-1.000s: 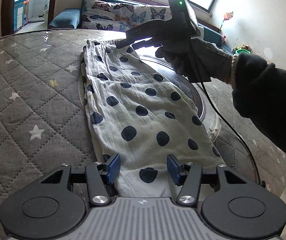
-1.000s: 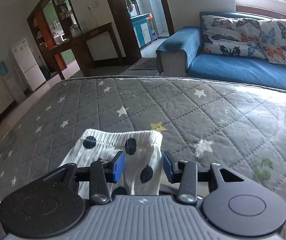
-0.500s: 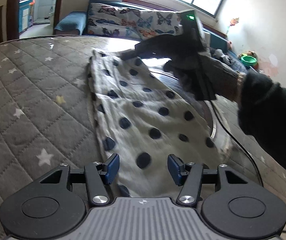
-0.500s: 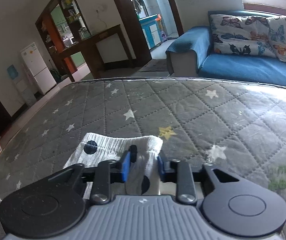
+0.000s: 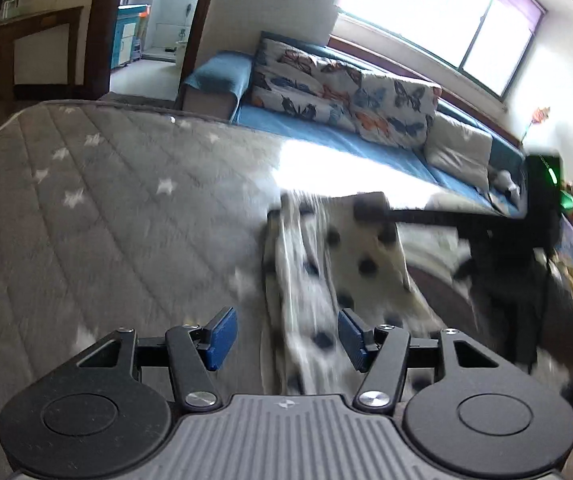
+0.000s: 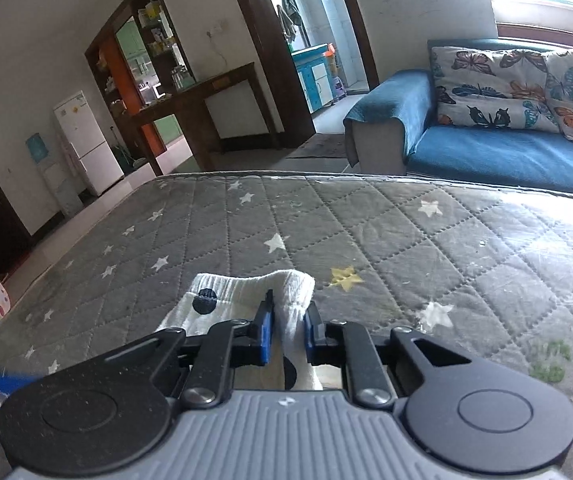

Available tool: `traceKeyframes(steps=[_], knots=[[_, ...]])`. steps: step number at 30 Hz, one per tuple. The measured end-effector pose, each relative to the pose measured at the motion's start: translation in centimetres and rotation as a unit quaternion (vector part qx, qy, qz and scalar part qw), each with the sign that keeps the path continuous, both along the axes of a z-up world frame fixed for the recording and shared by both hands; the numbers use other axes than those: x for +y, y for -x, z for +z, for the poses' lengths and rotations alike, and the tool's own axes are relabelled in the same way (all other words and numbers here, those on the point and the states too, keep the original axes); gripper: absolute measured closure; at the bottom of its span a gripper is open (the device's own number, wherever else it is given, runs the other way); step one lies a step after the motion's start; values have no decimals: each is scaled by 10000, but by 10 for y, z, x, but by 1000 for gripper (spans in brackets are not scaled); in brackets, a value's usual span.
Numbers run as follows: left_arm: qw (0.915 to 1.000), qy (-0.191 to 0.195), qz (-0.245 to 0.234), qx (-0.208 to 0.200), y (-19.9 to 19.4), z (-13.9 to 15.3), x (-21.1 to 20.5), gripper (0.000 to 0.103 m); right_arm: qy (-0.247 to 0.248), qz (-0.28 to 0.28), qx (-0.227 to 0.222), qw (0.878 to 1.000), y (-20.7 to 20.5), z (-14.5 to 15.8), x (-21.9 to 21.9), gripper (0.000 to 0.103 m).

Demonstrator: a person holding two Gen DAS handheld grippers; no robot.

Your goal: Fold clothes

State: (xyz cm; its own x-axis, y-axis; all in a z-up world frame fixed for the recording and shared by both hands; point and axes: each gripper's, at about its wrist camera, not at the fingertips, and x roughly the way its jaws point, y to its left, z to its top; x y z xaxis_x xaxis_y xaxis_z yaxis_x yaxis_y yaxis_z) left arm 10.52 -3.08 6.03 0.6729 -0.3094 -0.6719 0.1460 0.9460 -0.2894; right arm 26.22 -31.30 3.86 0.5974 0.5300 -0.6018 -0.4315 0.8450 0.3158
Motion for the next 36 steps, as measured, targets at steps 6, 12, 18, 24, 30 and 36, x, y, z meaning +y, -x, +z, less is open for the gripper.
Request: traceKeyframes(steps=[6,12,18,24,30,36], knots=[[9998,21,199,-99,-57,0,-10,44,-7,-1,65,10000,-5,-5,0,88],[9996,-67,270,53,-103,-14,-20,43,-132,15,170,9998,-10,-10,-5,82],[9989,-252,313,247,-126,-28,-23,43,-225,65,235,9994,-13,-15,-9,81],[9994,-171,215,212,-132,-36,-25,45,-403,85,311,9987,-15,-18,-12,81],[9982,512,131,283,-136,-40,-21,78,-510,13,336,9981,-15,-16,-13,87],[9942,1066,117,67,-120,-30,-9,82,-566,27,85,9984,0,2,-17,88]])
